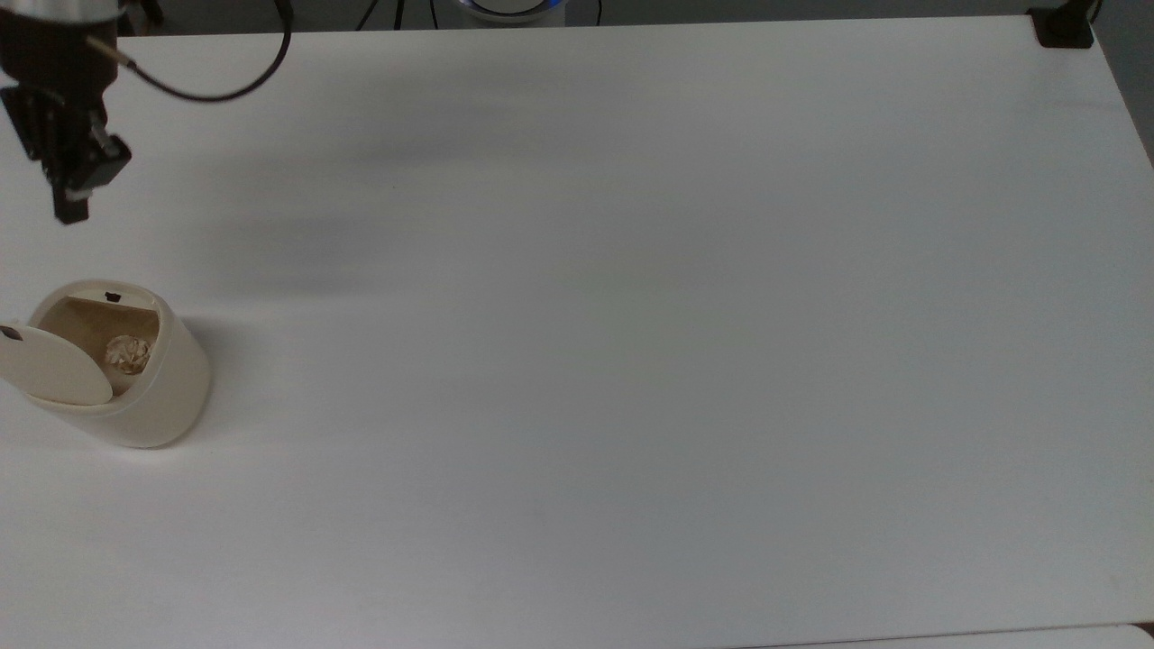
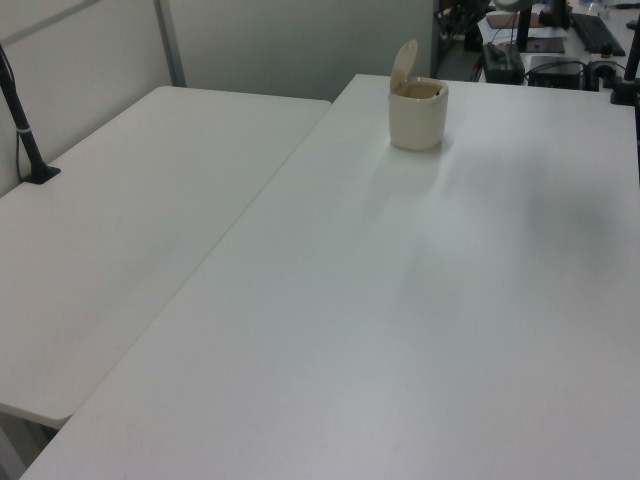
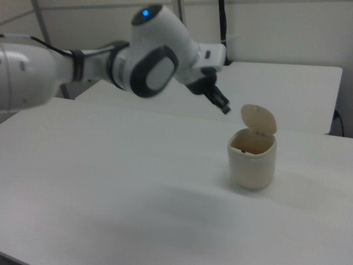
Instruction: Open the trash bin
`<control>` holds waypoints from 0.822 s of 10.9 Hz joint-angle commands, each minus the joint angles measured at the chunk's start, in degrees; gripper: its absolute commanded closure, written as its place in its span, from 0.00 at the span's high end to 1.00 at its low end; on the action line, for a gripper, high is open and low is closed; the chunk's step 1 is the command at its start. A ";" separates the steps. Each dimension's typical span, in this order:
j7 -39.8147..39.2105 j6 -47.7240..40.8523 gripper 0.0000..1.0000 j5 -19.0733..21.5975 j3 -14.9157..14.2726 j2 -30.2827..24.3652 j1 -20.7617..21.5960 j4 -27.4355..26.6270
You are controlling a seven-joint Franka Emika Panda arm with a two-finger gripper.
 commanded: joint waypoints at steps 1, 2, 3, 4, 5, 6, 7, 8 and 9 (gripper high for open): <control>2.07 -12.91 0.04 0.14 2.89 -7.90 1.93 -1.86; 2.16 -17.04 0.26 1.53 3.07 -9.57 3.24 -1.86; 2.77 -20.48 0.69 2.59 3.07 -11.06 4.65 -1.77; 3.47 -23.90 0.83 2.78 3.07 -12.38 5.88 -1.77; 3.56 -27.16 0.99 2.78 3.07 -13.35 7.46 -1.77; 3.48 -29.80 1.00 2.78 3.07 -14.23 9.13 -1.77; 3.56 -31.74 1.00 2.78 3.07 -14.24 10.19 -1.77; 3.56 -33.50 1.00 2.86 3.07 -14.33 11.16 -1.42; 3.65 -35.17 1.00 3.30 3.07 -14.24 12.64 -1.33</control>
